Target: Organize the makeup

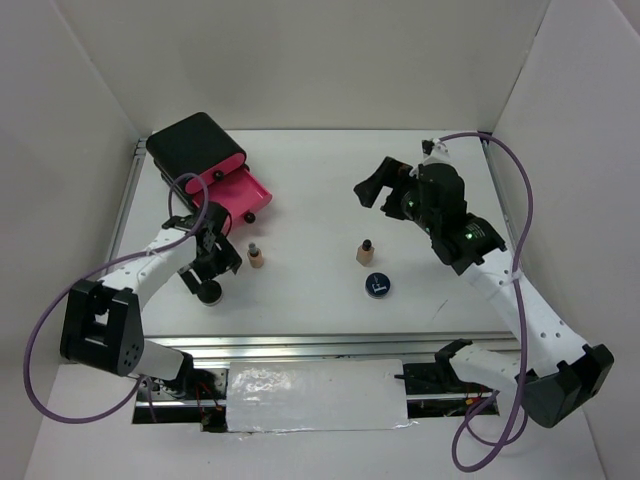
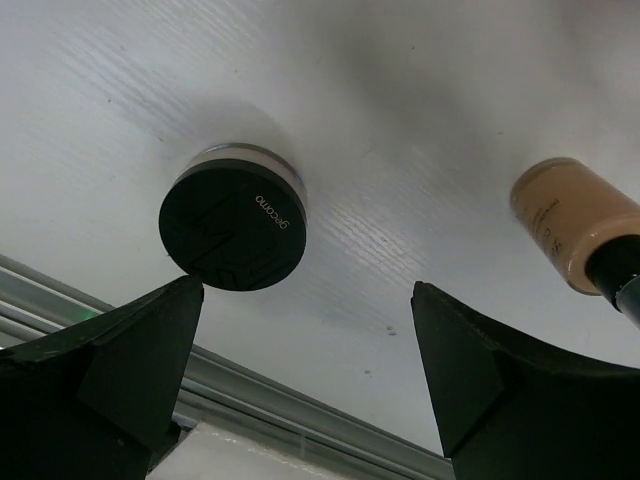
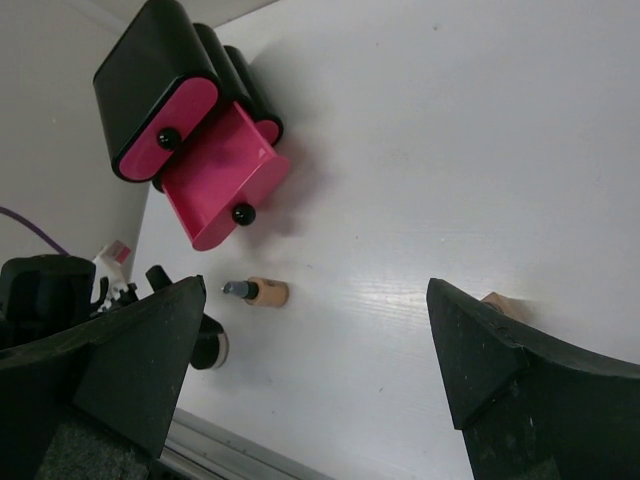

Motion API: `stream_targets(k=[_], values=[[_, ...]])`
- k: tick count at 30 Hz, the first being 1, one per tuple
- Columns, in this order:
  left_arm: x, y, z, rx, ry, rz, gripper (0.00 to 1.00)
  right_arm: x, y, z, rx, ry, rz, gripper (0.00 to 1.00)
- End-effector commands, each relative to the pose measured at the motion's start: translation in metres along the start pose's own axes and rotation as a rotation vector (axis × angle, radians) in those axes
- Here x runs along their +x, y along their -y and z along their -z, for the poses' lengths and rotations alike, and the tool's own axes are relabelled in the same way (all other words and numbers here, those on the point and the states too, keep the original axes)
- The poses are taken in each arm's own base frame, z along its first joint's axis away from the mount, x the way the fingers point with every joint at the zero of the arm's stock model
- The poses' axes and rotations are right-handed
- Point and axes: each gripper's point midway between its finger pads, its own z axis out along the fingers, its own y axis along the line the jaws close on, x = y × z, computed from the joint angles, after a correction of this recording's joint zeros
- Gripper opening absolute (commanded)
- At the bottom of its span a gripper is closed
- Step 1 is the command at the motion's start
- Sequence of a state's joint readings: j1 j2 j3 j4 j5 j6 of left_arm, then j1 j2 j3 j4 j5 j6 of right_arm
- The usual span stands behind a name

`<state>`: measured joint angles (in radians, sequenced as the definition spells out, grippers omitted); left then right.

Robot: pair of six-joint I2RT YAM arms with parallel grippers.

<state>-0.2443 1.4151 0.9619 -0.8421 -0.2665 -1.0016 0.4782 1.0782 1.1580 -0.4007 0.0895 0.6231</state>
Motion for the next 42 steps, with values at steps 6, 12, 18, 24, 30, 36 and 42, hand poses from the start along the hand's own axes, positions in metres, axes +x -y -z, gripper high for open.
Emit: stream_targets(k=[6, 12, 18, 24, 30, 36, 42], values=[[0.01, -0.004, -0.017, 0.035, -0.063, 0.117, 0.99, -0.015, -0.031, 0.003, -0.11, 0.019, 0.006, 1.0], [0.002, -0.018, -0.007, -0.008, -0.021, 0.145, 0.99, -0.01, -0.031, -0.002, -0.117, -0.001, -0.004, 1.0], [0.005, -0.028, -0.022, -0.048, -0.032, 0.147, 1.0, -0.005, -0.035, -0.008, -0.132, -0.029, -0.015, 1.0], [0.012, -0.035, -0.043, -0.043, -0.034, 0.17, 0.98, -0.007, -0.038, -0.01, -0.133, -0.033, -0.011, 1.0], [0.01, -0.026, -0.057, -0.039, -0.058, 0.17, 0.78, -0.008, -0.04, -0.009, -0.138, -0.039, -0.012, 1.0], [-0.018, -0.013, -0.033, 0.014, 0.022, 0.159, 0.34, -0.013, -0.038, -0.006, -0.125, -0.023, -0.006, 1.0], [-0.11, 0.025, 0.068, 0.184, 0.333, 0.108, 0.26, -0.013, -0.038, -0.008, -0.12, -0.024, -0.01, 1.0]])
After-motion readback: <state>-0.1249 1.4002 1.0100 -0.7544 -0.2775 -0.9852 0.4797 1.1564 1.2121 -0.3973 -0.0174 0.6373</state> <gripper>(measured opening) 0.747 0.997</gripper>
